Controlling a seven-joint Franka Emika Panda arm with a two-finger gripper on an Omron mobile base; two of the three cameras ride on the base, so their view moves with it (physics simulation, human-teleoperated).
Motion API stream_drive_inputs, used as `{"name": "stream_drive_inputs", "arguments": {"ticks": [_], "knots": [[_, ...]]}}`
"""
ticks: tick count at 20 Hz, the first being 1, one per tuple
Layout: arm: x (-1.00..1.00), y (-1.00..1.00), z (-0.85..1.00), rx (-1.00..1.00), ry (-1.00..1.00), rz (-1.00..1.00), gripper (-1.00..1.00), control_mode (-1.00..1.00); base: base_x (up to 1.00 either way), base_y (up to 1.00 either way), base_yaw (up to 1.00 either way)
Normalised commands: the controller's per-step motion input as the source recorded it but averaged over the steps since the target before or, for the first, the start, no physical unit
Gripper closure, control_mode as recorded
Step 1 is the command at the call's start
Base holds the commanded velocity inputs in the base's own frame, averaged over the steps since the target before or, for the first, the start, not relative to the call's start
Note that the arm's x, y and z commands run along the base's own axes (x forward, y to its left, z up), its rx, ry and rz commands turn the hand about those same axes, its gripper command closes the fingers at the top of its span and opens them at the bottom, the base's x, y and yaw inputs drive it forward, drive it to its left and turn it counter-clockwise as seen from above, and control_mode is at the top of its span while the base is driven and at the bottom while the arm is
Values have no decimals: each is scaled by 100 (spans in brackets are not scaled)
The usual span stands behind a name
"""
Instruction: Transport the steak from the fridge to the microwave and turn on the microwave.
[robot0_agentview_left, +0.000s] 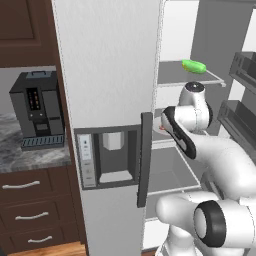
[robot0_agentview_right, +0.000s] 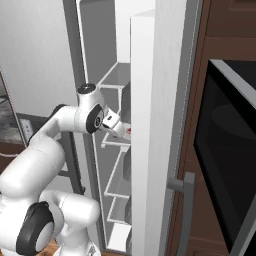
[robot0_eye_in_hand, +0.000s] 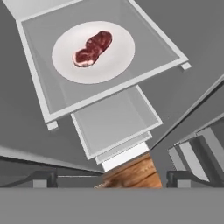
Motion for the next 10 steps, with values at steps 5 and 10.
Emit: {"name": "stream_drive_inputs", "arguments": {"ticks": [5, 10], "knots": [[42, -19, -16, 0, 0, -1, -100, -100, 0, 0, 0], [36, -18, -6, 1, 0, 0, -100, -100, 0, 0, 0]]}}
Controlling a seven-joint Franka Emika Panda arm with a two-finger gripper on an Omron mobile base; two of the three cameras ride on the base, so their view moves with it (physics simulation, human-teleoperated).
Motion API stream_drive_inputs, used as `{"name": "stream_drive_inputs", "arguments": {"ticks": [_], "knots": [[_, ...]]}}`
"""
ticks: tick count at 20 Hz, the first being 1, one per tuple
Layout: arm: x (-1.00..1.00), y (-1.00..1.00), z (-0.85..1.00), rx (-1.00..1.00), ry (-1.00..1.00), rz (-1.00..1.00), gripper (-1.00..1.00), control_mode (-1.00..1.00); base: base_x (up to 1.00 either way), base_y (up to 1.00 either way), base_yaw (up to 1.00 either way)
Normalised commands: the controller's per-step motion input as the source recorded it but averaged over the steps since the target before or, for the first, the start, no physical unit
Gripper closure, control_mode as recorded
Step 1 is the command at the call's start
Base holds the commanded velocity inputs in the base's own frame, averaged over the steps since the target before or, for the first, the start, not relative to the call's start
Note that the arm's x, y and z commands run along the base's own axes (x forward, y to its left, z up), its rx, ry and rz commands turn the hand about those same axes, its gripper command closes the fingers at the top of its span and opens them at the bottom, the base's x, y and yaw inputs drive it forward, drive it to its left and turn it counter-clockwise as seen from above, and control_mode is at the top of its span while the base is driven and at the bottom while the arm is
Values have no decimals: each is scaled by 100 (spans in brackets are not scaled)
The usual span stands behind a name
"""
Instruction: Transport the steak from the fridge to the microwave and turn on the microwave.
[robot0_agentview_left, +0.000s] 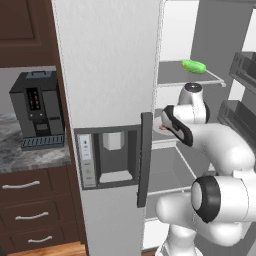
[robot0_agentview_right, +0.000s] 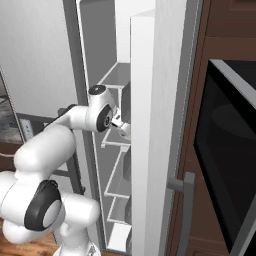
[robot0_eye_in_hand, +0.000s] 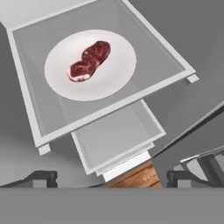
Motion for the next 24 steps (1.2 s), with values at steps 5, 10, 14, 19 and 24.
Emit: {"name": "stream_drive_inputs", "arguments": {"ticks": [5, 10, 14, 19, 24], "knots": [[40, -1, -12, 0, 0, 0, -100, -100, 0, 0, 0], [30, -12, -19, 0, 0, 0, -100, -100, 0, 0, 0], [11, -9, -18, 0, -1, 0, -100, -100, 0, 0, 0], [15, -5, -15, 0, -1, 0, -100, -100, 0, 0, 0], [19, -7, -14, 1, 0, 0, -100, -100, 0, 0, 0]]}}
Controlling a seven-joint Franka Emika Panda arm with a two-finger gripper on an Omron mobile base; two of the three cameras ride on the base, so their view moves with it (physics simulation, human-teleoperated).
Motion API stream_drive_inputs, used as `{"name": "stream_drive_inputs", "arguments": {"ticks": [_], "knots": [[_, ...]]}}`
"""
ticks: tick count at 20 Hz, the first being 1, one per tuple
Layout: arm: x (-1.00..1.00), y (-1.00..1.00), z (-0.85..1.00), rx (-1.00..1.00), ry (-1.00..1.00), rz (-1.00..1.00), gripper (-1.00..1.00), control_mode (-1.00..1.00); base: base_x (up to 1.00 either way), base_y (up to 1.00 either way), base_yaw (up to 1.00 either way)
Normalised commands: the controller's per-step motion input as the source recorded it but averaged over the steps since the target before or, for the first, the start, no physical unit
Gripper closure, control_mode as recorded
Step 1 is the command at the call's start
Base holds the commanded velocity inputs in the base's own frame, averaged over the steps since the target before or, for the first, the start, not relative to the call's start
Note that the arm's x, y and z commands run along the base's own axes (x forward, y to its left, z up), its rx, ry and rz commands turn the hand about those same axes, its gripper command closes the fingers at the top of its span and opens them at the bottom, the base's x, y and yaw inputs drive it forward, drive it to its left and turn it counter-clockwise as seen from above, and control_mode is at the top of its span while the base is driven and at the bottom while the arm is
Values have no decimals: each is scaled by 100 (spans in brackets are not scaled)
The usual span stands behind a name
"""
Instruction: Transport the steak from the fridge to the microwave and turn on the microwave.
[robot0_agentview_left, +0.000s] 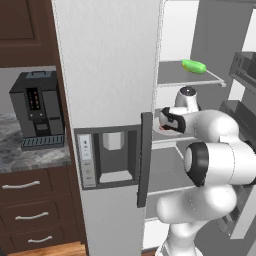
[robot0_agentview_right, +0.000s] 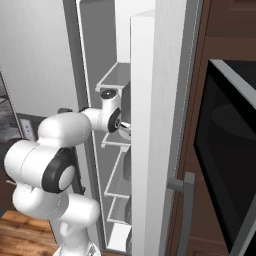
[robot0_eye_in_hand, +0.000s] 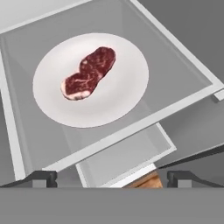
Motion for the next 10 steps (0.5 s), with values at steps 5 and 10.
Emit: {"name": "stream_drive_inputs", "arguments": {"ticks": [5, 10], "knots": [[23, -5, -5, 5, 0, 0, -100, -100, 0, 0, 0], [24, -2, -6, 4, 0, 0, -100, -100, 0, 0, 0]]}}
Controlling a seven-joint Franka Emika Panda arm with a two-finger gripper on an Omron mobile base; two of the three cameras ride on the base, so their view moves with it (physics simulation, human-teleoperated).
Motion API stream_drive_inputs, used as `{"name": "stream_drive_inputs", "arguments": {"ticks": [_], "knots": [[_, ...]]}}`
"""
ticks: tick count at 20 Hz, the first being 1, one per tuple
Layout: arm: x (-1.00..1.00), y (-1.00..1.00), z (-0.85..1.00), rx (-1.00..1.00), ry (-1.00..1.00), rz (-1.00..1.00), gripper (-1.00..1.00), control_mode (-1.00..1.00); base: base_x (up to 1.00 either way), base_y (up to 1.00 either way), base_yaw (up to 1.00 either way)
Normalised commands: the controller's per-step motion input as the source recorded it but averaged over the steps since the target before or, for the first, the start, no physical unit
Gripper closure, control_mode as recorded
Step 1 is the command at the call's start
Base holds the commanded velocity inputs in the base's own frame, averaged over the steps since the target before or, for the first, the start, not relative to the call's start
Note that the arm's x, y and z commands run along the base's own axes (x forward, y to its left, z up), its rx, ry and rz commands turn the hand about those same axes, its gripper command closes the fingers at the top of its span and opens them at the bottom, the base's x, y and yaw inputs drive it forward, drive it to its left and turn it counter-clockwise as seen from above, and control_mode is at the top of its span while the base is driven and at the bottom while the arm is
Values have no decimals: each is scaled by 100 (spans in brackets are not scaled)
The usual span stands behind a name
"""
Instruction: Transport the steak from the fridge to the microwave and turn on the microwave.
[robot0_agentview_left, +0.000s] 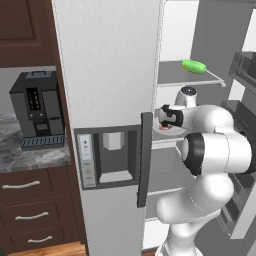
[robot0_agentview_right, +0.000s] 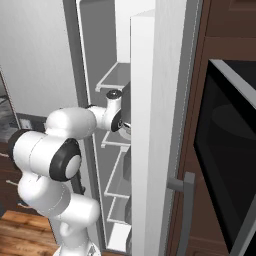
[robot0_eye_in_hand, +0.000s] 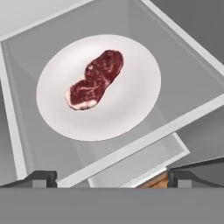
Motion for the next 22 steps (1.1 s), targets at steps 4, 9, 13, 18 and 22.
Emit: {"name": "stream_drive_inputs", "arguments": {"ticks": [4, 9, 13, 18, 22], "knots": [[21, -3, -13, 0, 0, 0, -100, -100, 0, 0, 0], [17, 0, -19, 0, -4, 0, -100, -100, 0, 0, 0], [20, -1, -14, 0, -1, 0, -100, -100, 0, 0, 0], [13, -3, -17, 0, -1, 0, -100, -100, 0, 0, 0], [19, 0, -12, 0, 0, 0, -100, -100, 0, 0, 0]]}}
